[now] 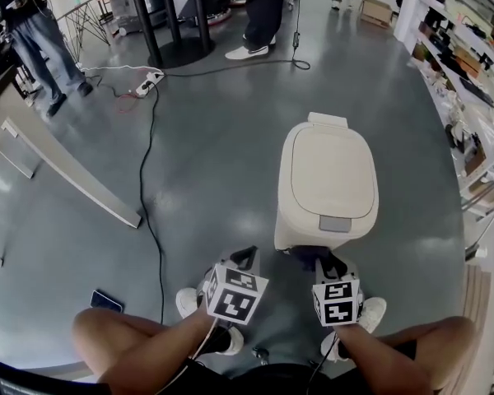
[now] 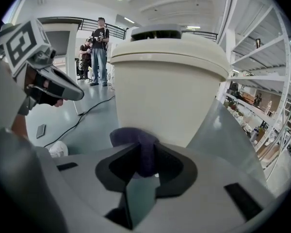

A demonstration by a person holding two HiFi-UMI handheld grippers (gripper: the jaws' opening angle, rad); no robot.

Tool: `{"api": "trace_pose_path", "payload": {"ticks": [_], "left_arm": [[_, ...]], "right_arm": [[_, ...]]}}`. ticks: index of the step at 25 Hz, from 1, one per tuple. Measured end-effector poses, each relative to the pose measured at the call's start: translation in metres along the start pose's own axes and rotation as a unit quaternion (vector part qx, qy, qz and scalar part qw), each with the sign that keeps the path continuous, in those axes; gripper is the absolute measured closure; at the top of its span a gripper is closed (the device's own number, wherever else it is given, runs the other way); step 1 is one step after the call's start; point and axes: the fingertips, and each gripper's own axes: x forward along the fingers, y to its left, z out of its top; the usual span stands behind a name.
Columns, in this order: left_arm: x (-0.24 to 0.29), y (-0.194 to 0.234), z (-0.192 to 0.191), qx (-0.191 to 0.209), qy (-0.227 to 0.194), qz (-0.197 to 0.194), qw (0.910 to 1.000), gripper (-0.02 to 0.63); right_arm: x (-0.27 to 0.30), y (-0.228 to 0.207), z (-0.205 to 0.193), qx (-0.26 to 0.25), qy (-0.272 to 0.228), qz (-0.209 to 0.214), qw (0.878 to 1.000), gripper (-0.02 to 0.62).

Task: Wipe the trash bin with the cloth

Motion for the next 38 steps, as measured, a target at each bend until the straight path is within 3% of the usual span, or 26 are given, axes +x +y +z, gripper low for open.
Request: {"api": "trace_pose_path", "payload": {"ticks": [9, 16, 20, 28, 38], "left_arm": [[0.017, -0.027, -0.004, 0.067, 0.017, -0.003, 0.9976, 0.606], [0.025, -0.048, -0.004, 0.077, 0.02, -0.021, 0.9967, 0.606], [0.029, -0.06, -0.008, 0.068, 0.026, -0.036, 0.9967, 0.606], [0.03, -0.046, -0.021, 0.065, 0.036, -0.027, 0.9968, 0.606], [0.028, -0.012, -0.048, 0.002, 0.056, -0.019, 0.9983, 0.606]], "right_arm": [[-0.005, -0.033, -0.024, 0.028, 0.01, -0.023, 0.999, 0.503], [-0.007, -0.056, -0.033, 0.051, -0.003, -0.032, 0.998, 0.503], [-0.009, -0.056, -0.03, 0.04, -0.009, -0.032, 0.999, 0.503], [-0.006, -0.038, -0.044, 0.024, 0.002, -0.011, 1.0, 0.503], [0.026, 0.021, -0.049, 0.025, 0.022, 0.034, 0.999, 0.503]]}}
